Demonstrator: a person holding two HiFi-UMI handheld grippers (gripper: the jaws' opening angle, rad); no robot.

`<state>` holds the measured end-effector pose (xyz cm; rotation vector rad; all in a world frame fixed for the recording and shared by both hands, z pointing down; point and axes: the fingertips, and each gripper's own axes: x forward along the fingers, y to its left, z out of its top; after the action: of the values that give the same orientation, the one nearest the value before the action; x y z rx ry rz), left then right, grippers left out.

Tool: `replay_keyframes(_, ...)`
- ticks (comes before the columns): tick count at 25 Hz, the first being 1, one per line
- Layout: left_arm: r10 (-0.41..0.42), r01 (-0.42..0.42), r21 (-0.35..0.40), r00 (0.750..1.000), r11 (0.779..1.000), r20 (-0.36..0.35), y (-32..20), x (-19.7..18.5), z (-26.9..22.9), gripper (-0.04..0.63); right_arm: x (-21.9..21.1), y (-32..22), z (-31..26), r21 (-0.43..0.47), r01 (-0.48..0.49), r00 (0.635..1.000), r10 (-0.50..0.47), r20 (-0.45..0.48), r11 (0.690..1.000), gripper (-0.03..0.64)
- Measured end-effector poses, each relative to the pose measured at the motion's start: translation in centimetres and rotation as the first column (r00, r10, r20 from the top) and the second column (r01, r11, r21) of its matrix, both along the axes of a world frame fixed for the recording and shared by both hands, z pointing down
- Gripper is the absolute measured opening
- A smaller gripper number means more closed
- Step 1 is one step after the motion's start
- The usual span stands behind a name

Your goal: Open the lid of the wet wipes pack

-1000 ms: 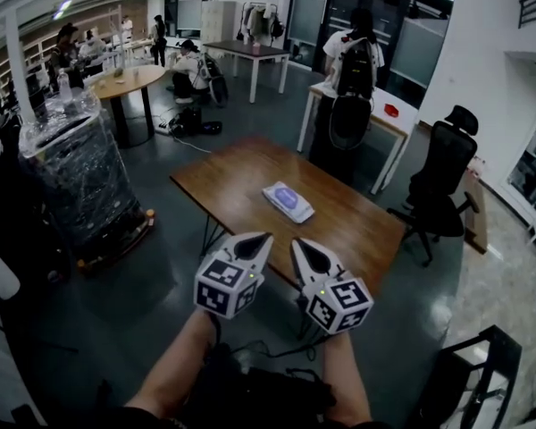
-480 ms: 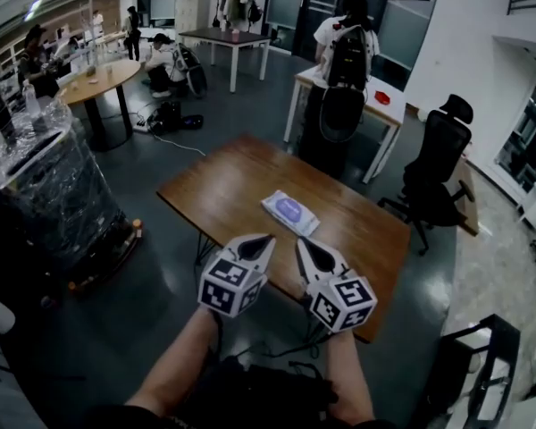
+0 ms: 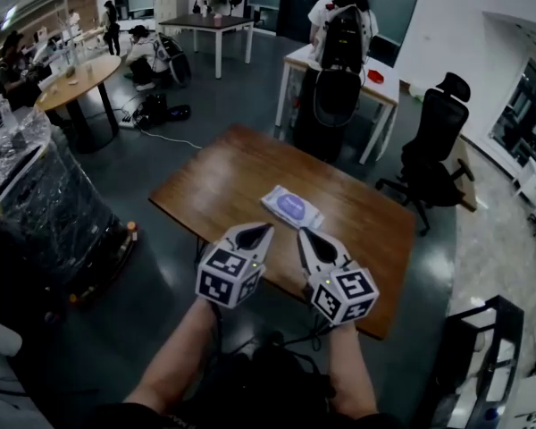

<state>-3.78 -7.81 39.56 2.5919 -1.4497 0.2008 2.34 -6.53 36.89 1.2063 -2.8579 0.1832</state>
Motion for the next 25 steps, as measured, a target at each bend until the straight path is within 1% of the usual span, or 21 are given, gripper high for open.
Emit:
replay_keyframes(7, 0.028, -0.027, -0.033, 0.999, 0.999, 0.038, -3.9, 0.5, 1.8, 0.006, 0.4, -4.8, 2.1, -0.038, -0.01, 1.0, 0.011, 0.01, 0.999, 0.011)
replay_keyframes(13, 0.066, -0.065, -0.036, 0.997, 0.997, 0.041, -8.8, 1.8, 3.6, 0.006, 1.2, -9.9, 4.3, -0.055, -0.002, 1.0, 0.002, -0.001, 0.998, 0.011)
replay_keyframes(19, 0.047, -0.043, -0.074, 0.997, 0.996, 0.062, -13.1, 1.8, 4.9, 0.006, 1.3, -14.1, 6.1, -0.082, 0.016, 1.0, -0.019, -0.025, 0.997, 0.011)
replay_keyframes(21, 0.043, -0.036, -0.081, 0.996, 0.996, 0.079, -14.5, 1.7, 5.3, 0.006, 1.3, -15.3, 6.5, -0.082, 0.019, 0.999, -0.023, -0.041, 0.996, 0.011)
replay_keyframes(25, 0.048, -0.029, -0.121, 0.986, 0.992, 0.158, -15.7, 1.8, 6.7, 0.006, 1.5, -16.7, 7.6, -0.113, 0.027, 0.998, -0.033, -0.051, 0.993, 0.011)
